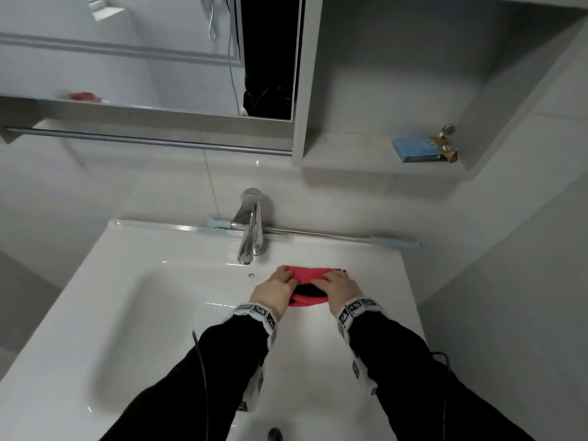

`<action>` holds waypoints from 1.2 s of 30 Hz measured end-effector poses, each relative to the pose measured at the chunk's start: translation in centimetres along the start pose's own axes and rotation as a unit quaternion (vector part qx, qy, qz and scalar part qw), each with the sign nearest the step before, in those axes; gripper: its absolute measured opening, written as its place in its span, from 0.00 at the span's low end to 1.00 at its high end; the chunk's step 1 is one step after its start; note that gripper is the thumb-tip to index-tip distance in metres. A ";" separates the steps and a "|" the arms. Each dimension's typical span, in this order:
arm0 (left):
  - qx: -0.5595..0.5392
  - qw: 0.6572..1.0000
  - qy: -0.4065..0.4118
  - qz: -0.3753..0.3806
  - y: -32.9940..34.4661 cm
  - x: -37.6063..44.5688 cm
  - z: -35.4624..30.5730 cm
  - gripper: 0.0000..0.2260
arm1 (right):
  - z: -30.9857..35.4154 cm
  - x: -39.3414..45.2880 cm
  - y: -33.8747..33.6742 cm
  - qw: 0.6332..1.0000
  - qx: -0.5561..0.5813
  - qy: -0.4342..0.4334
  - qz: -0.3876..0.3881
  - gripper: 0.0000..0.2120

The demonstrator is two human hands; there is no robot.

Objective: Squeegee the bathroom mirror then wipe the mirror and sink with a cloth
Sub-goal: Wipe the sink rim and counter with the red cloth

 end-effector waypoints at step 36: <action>0.155 0.966 -0.115 0.169 1.6 10.5 2.0 0.25 | -2.8 10.6 0.0 0.996 0.006 0.034 0.084 0.25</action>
Point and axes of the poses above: each hand's wrist, its own x-axis towards the middle knuckle, its own y-axis out of the palm, z = x × y, the point moved 4 cm from there along x, towards the middle knuckle, and after that the axes turned 13 degrees about -y, right-handed, at the moved point
